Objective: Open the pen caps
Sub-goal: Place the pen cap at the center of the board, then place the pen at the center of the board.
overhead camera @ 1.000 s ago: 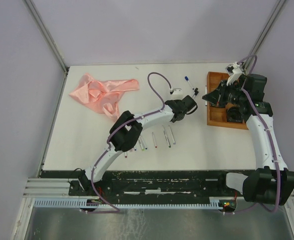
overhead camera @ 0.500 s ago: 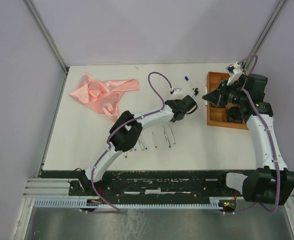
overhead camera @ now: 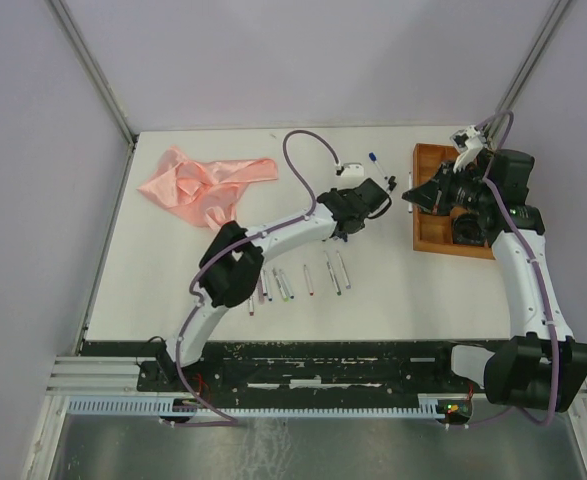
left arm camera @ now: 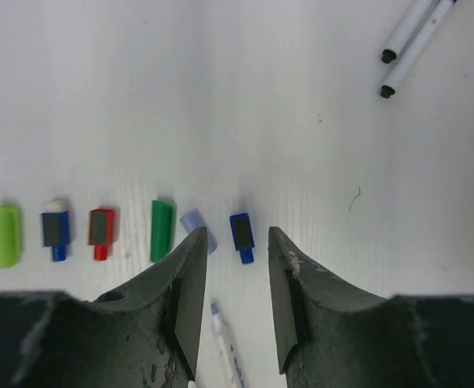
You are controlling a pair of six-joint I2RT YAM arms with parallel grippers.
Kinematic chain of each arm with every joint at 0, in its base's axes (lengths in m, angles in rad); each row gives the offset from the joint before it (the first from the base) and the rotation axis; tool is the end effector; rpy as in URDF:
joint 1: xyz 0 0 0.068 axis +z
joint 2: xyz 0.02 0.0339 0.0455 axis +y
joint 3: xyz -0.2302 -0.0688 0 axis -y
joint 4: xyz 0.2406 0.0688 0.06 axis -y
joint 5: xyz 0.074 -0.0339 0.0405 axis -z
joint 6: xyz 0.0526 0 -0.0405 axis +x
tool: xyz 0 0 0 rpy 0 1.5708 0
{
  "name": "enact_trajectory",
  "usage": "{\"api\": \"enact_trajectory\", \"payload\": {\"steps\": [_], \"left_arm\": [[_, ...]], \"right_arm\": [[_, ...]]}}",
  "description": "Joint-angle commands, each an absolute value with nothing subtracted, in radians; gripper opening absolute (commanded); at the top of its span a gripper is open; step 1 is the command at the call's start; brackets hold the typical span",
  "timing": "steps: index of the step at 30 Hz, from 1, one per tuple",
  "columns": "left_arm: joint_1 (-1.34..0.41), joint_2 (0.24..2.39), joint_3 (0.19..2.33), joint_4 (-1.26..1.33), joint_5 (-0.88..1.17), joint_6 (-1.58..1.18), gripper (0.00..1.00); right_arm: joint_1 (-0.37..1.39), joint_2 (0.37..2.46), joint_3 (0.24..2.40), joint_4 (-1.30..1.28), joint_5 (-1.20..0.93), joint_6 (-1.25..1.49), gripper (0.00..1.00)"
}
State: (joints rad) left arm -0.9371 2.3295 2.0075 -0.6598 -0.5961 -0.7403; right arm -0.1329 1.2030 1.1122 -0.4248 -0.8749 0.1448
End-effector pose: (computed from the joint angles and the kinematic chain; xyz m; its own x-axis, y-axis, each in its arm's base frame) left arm 0.3145 -0.3781 0.1636 -0.6887 -0.0054 -0.7250 0.0239 0.9993 -0.0301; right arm 0.2789 0.0034 0.3131 -0.5668 0.1691 -0.8063 -0.5003 0.7069 0.5000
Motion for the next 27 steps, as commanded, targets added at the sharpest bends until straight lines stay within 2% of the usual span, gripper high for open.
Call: {"api": "enact_trajectory", "payload": {"steps": [1, 11, 16, 22, 27], "left_arm": [[-0.93, 2.058, 1.849, -0.506, -0.63, -0.664, 0.43], [-0.93, 1.558, 1.222, -0.043, -0.523, -0.491, 0.54], [-0.929, 1.286, 0.875, 0.174, -0.459, -0.453, 0.71], [-0.929, 1.004, 0.586, 0.227, -0.411, -0.466, 0.77], [-0.929, 0.816, 0.418, 0.279, -0.41, -0.507, 0.85]], "right_arm": [[-0.137, 1.162, 1.105, -0.362, -0.928, 0.159, 0.0], [-0.135, 1.197, 1.073, -0.309, -0.989, 0.197, 0.0], [-0.111, 1.242, 1.072, -0.332, -0.958, 0.177, 0.0], [0.067, 1.298, 1.106, -0.577, -0.759, -0.023, 0.0], [0.213, 1.332, 1.023, -0.595, -0.578, -0.024, 0.01]]}}
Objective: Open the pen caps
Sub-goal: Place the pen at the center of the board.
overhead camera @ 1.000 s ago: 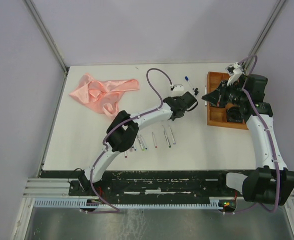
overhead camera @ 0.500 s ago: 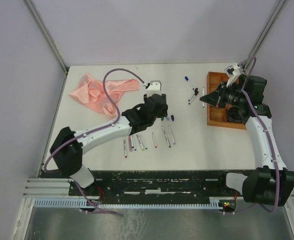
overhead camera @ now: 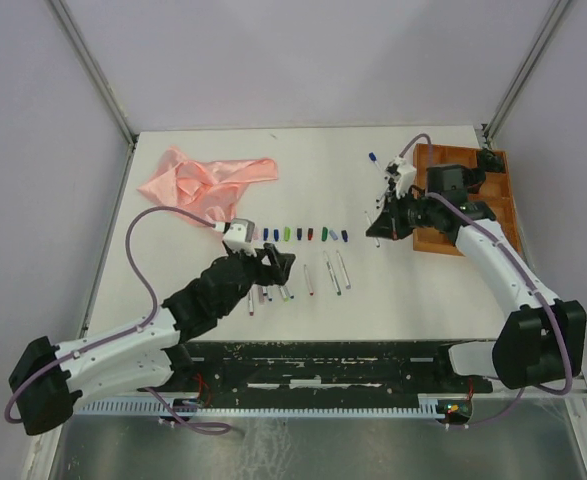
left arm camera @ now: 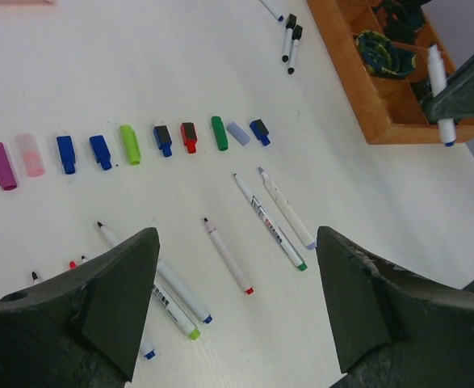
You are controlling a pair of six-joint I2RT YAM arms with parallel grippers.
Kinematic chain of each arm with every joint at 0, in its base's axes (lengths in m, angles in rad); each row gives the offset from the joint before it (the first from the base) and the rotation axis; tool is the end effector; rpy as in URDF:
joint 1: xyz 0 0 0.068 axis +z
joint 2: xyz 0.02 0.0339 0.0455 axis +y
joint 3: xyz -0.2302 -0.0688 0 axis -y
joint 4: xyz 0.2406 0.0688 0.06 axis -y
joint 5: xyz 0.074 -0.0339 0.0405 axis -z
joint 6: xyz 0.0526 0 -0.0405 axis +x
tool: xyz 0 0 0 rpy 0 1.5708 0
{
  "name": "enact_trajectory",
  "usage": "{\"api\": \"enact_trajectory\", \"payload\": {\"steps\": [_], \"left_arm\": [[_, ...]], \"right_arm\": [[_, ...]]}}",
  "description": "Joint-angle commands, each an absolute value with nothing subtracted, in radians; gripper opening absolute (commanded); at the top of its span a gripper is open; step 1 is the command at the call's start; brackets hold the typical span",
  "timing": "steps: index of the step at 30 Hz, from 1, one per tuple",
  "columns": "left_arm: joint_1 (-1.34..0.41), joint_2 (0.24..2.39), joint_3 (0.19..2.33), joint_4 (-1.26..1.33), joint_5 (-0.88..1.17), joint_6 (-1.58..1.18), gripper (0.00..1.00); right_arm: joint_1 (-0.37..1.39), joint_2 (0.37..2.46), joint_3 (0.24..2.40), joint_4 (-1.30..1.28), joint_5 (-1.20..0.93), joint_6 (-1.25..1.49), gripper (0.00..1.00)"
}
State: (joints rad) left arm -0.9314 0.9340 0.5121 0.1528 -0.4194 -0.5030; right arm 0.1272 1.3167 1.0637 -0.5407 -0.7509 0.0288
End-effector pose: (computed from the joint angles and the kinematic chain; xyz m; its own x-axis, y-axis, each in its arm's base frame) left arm 0.1633 -0.1837 0.2223 -0.3794 -0.2277 -0.8968 0.3604 0.8563 -0.3699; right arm 0.2821 0.0723 0.2540 -0.7232 -0.0713 -0.6869 -0.5467 0.6668 0.5064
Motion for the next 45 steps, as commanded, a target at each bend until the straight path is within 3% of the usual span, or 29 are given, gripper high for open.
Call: {"api": "enact_trajectory", "payload": {"steps": [1, 5, 13, 26, 45], "left_arm": [[-0.93, 0.786, 0.391, 0.287, -0.429, -0.525, 0.9], [-0.929, 0.683, 0.318, 0.296, -0.493, -0.561, 0.98], [-0.93, 0.579, 0.259, 0.295, -0.513, -0.575, 0.98], [-0.93, 0.608, 0.247, 0.319, -0.514, -0.595, 0.98], [-0.93, 0.595, 0.224, 0.334, -0.521, -0.617, 0.98]], "right_arm": [[0.237, 1.342, 1.004, -0.587, -0.556, -0.021, 0.01], [0.288, 1.399, 0.959, -0.548, -0.501, 0.026, 0.01], [0.344, 1.524, 0.924, -0.474, -0.422, 0.186, 0.04], [0.376, 1.661, 0.961, -0.429, -0.329, 0.338, 0.07], [0.4, 1.732, 1.004, -0.457, -0.274, 0.335, 0.24]]}}
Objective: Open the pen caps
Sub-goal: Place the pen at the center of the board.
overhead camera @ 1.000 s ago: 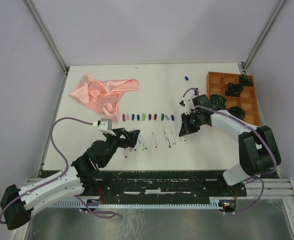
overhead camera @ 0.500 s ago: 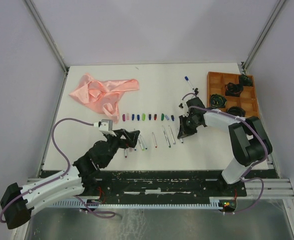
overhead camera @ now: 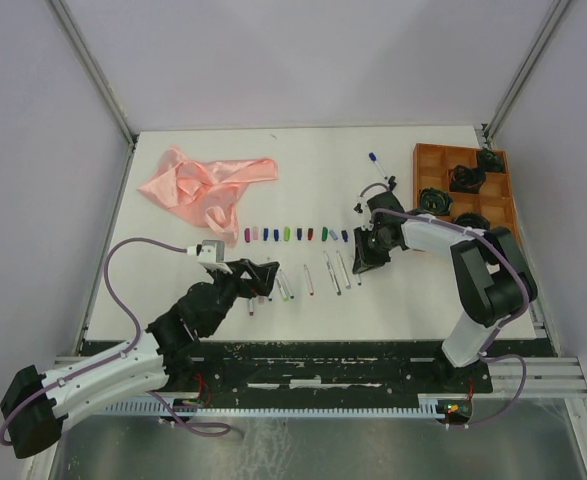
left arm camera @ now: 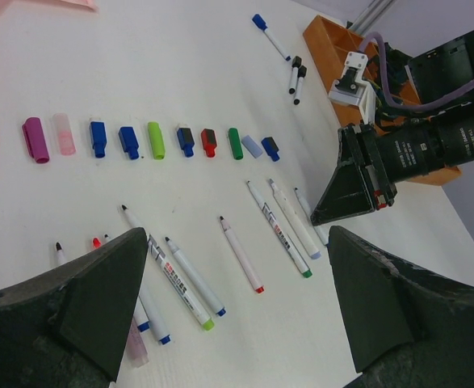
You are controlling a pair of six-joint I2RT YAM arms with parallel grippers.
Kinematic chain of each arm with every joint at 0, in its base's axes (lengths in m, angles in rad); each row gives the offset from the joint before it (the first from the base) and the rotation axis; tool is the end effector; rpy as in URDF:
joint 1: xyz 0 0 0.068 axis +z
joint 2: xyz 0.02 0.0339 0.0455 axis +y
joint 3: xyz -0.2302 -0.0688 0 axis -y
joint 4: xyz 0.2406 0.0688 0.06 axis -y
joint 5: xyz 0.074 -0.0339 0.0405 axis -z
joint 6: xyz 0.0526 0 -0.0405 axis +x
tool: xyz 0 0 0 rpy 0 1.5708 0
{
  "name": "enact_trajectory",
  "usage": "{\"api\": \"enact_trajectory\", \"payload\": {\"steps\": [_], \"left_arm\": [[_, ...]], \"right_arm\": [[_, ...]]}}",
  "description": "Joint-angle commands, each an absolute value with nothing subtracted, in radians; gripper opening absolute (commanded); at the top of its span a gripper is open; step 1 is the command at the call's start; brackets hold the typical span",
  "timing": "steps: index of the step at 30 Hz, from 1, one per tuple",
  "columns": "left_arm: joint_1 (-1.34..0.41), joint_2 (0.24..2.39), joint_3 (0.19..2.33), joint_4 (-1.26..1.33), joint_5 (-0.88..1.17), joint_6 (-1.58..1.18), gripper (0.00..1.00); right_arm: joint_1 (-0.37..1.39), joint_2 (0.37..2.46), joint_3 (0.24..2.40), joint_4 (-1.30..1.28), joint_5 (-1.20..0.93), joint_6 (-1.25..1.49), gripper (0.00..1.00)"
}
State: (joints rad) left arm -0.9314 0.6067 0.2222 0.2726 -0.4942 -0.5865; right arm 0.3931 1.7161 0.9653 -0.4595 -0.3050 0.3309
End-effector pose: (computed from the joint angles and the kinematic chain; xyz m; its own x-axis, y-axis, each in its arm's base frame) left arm 0.1370 -0.1424 0.1967 -0.2908 -0.4254 -0.8570 0.3172 0.8022 -0.5059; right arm 0.2840 0.1349 0.1048 -0.9680 -0.0659 -0.2423 -0.1573 0.9114 0.3804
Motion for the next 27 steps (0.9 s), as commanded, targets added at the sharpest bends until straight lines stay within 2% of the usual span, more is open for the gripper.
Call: {"api": "enact_trajectory", "payload": {"steps": [1, 15, 27], "left_arm": [[-0.93, 0.594, 0.223, 0.334, -0.52, -0.617, 0.98], [-0.929, 0.561, 0.223, 0.315, -0.519, -0.616, 0.98], [-0.929, 0.532, 0.218, 0.305, -0.509, -0.613, 0.99]], "right_arm": [[0.4, 1.735, 1.008, -0.461, -0.272, 0.333, 0.24], [0.402, 1.716, 1.039, -0.488, -0.279, 0.299, 0.25], [0.395, 1.647, 1.106, -0.545, -0.317, 0.167, 0.32]]}}
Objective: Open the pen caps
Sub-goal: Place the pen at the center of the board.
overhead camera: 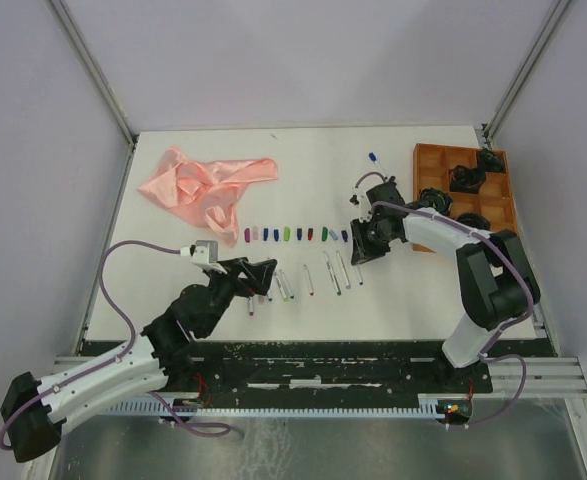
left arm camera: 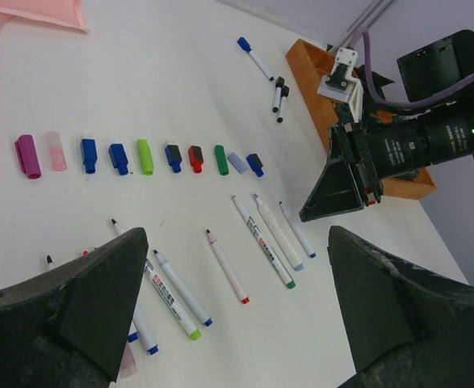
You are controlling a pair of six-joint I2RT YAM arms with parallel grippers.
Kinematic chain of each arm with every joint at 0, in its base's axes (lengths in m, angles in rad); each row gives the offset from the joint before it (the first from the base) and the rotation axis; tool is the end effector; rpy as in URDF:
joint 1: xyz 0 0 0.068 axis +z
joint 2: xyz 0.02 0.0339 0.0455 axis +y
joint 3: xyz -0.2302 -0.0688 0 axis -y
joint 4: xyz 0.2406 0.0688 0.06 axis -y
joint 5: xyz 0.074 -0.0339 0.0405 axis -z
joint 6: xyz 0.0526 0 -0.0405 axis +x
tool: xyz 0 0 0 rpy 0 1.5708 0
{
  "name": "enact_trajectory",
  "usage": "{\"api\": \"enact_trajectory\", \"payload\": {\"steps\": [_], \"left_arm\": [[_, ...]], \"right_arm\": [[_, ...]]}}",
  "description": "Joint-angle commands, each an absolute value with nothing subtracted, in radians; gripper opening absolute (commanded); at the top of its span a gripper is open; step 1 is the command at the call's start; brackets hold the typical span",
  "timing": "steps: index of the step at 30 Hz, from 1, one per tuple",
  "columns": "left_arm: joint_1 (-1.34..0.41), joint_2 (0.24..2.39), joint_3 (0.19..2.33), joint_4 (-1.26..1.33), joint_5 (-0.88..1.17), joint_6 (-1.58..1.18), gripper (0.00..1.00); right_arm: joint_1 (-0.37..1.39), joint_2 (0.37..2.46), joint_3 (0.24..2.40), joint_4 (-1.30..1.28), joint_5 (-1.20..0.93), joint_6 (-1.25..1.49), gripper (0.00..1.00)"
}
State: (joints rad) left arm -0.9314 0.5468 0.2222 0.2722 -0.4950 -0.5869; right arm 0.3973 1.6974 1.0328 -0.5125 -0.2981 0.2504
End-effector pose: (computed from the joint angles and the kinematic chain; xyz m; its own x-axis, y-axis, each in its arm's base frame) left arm 0.1338 -0.1381 0.2070 -0.2603 -0.4666 -0.8453 0.3350 0.7775 -0.5323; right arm 0.2920 0.1393 0.1259 -0.9424 -0.1386 -0.3044 -0.2480 0.9003 0.3578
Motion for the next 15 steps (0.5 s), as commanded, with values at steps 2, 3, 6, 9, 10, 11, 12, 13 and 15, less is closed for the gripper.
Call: {"api": "enact_trajectory", "payload": {"steps": [2, 3, 6, 9, 10, 11, 12, 13, 15], "left_arm": [[-0.928, 0.525, 0.214, 0.303, -0.506, -0.612, 0.98], [-0.929, 0.521, 0.212, 0.303, -0.507, -0.612, 0.99], [-0.929, 0.504, 0.21, 0.293, -0.504, -0.612, 0.98], [-0.928, 0.484, 0.207, 0.277, -0.497, -0.613, 0.98], [-0.929, 0.475, 0.205, 0.271, -0.496, -0.616, 0.98], [-0.928, 0.466, 0.202, 0.266, -0.494, -0.618, 0.98], [-0.928, 0.454, 0.198, 0.258, -0.493, -0.622, 0.98], [-0.929, 0.437, 0.191, 0.253, -0.492, -0.625, 0.98], [-0.93, 0.41, 0.178, 0.244, -0.492, -0.633, 0.98]], "right_arm": [[0.391, 1.648, 1.144, -0.588, -0.339, 0.1, 0.33], [0.386, 1.65, 1.165, -0.612, -0.344, 0.072, 0.33], [0.354, 1.654, 1.22, -0.674, -0.426, -0.024, 0.34], [0.293, 1.677, 1.282, -0.721, -0.546, -0.125, 0.35], [0.269, 1.693, 1.315, -0.737, -0.567, -0.153, 0.36], [0.248, 1.716, 1.356, -0.75, -0.569, -0.178, 0.38], [0.227, 1.741, 1.399, -0.769, -0.564, -0.199, 0.39], [0.196, 1.783, 1.464, -0.788, -0.563, -0.227, 0.41], [0.159, 1.848, 1.562, -0.816, -0.543, -0.251, 0.43]]}}
